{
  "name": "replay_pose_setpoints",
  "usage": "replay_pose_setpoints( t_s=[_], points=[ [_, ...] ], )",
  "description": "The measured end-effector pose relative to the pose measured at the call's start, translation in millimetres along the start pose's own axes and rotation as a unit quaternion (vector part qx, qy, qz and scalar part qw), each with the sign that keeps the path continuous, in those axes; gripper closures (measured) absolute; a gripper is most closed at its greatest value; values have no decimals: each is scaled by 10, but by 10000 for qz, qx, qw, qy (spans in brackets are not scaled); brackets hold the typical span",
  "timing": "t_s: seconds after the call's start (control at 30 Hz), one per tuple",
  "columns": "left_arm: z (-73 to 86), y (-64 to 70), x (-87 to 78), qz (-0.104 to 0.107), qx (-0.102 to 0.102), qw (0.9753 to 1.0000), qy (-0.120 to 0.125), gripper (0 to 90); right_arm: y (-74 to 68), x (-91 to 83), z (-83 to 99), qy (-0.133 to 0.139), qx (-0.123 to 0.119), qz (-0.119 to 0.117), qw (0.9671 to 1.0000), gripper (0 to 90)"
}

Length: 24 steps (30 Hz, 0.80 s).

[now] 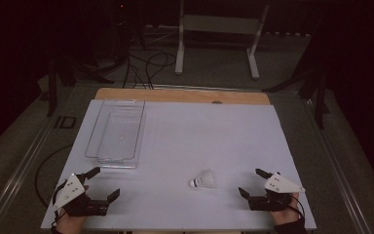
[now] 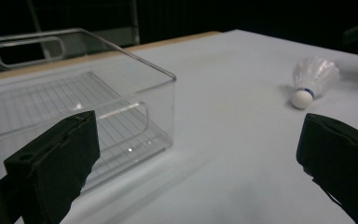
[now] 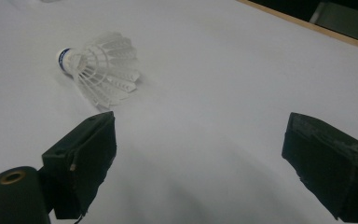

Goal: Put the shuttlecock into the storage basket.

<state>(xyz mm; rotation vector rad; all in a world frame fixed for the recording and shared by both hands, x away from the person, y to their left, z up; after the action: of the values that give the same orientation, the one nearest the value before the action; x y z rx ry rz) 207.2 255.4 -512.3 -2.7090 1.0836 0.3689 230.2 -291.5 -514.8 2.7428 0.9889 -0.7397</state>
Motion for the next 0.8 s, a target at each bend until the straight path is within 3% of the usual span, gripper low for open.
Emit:
replay_pose_setpoints(
  t_s=[0.8],
  points=[
    [-20, -1, 8, 44, -2, 10000, 23, 1, -8, -10, -9, 20, 35, 7, 10000, 99]
  ],
)
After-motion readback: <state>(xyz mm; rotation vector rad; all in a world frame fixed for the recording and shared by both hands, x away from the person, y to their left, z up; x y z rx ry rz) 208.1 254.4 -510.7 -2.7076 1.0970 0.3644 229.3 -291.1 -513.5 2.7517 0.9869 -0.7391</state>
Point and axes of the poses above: each handheld gripper's, and its own axes: x roughly forward along the jaws, z roughly out of its underside, y roughly to its right, the point moved 1 cm from there along x, roughly forward along the jaws, and after that the axes turned 8 degrees about x, right-handed, at the moved point
